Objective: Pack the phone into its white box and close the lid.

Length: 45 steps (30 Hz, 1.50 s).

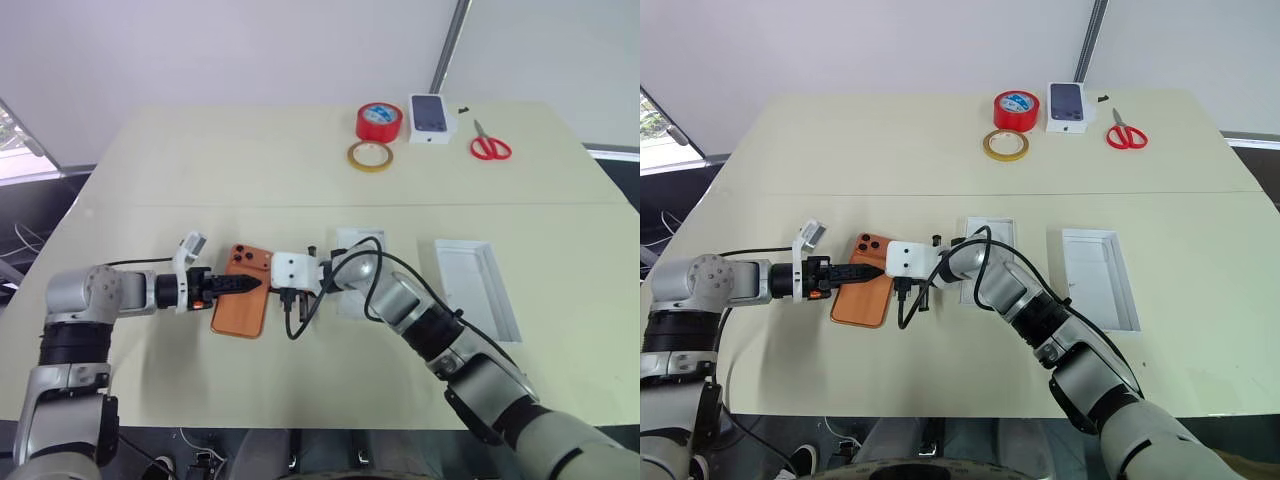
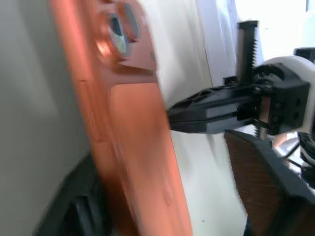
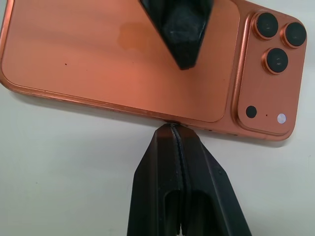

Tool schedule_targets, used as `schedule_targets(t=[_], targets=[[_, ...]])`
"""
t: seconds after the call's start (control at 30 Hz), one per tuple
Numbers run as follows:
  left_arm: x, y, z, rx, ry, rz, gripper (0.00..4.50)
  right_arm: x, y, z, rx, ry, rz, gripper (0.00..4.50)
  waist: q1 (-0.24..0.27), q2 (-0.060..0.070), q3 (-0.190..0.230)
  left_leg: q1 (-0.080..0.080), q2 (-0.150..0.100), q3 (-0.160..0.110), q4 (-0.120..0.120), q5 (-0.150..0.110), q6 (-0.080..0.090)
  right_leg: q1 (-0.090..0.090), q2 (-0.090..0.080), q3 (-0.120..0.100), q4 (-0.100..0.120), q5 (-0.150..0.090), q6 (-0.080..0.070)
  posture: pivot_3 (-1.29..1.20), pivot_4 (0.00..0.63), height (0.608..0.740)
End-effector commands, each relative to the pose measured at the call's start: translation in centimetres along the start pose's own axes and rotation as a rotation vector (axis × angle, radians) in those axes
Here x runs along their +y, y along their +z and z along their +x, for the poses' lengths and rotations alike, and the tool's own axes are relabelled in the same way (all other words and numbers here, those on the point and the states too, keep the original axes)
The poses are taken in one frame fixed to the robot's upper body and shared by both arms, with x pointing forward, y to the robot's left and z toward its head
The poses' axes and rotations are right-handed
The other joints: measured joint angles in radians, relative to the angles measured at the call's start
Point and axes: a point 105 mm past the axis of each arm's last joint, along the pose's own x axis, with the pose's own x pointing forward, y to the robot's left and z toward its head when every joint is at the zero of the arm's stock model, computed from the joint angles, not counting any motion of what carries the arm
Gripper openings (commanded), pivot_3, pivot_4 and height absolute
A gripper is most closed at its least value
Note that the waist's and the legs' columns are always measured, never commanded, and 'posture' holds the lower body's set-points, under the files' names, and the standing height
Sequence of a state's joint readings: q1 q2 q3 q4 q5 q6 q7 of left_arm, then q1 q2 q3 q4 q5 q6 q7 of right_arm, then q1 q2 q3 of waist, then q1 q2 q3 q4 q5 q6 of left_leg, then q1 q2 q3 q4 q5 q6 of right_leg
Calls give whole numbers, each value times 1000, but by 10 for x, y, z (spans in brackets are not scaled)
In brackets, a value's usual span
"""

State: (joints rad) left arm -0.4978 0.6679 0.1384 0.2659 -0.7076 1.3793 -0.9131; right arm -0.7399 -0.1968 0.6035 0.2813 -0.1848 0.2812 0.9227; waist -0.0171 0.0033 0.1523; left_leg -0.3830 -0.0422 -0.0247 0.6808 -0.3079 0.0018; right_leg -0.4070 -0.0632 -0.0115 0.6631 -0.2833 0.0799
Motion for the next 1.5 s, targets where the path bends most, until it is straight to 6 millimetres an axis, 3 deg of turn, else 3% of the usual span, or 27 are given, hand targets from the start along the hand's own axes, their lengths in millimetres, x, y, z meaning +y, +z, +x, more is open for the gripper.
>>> schedule_targets(t=[0.03,0.1,0.3,0.4,0.47,0.57,0.63,0.77,0.87,1.07,1.17,1.3,1.5], targets=[[2,-8,-6,20,-8,-48,1092,-5,-1,-3,-2,-36,-5,0,-2,0,0,-2,0,0,0,1,-2,-1,0,0,0,0,0,0,150,740],[1,-10,-8,24,-20,-58,104,-6,0,-5,-20,-36,0,0,-2,-1,0,-4,0,0,0,3,-6,-3,0,0,0,0,0,0,150,740],[-15,1,-11,-47,-150,-132,22,-44,28,-33,-221,-214,88,0,-3,-2,2,-7,0,0,0,4,-7,-6,0,0,0,0,0,0,150,740],[-21,12,-18,-140,-213,-176,22,-51,43,-66,-397,-239,143,0,-2,-3,3,-10,0,0,0,4,-8,-9,0,0,0,0,0,0,150,740],[-24,19,-19,-200,-227,-159,22,-49,41,-89,-464,-214,205,0,0,-4,3,-12,0,0,0,5,-8,-11,0,0,1,0,0,0,150,740],[-32,22,-13,-286,-212,-70,0,-28,35,-119,-508,-123,250,809,10,-4,3,-13,0,0,1,4,-7,-11,0,0,0,0,0,0,150,740],[-40,21,-9,-273,-282,-109,0,-2,19,-131,-441,-38,217,1836,10,-5,3,-14,0,0,1,4,-6,-10,-1,0,-1,0,0,0,150,740],[-48,31,1,-313,-322,-133,0,36,-7,-145,-313,55,169,3455,7,-7,5,-14,0,0,0,0,0,-10,0,0,-5,0,0,0,150,740],[-61,41,7,-332,-370,-129,0,51,-27,-147,-228,52,143,3455,-1,-9,6,-14,1,0,0,1,-1,-10,1,0,-4,0,0,0,150,740],[-66,43,16,-304,-359,-111,0,49,-42,-145,-159,-6,64,3455,4,-11,7,-13,2,0,0,5,-10,-10,1,0,-3,0,0,0,150,740],[-68,45,19,-302,-363,-105,0,50,-48,-142,-134,-15,51,2662,8,-13,8,-13,2,0,0,5,-10,-10,1,0,-3,0,0,0,150,740],[-71,45,23,-287,-364,-92,0,54,-53,-138,-117,-15,51,643,11,-13,8,-13,2,0,0,5,-9,-10,1,0,-4,0,0,0,150,740],[-73,45,22,-283,-370,-90,0,55,-60,-139,-94,-28,54,643,6,-13,8,-13,2,0,0,6,-10,-10,1,0,-4,0,0,0,150,740]])
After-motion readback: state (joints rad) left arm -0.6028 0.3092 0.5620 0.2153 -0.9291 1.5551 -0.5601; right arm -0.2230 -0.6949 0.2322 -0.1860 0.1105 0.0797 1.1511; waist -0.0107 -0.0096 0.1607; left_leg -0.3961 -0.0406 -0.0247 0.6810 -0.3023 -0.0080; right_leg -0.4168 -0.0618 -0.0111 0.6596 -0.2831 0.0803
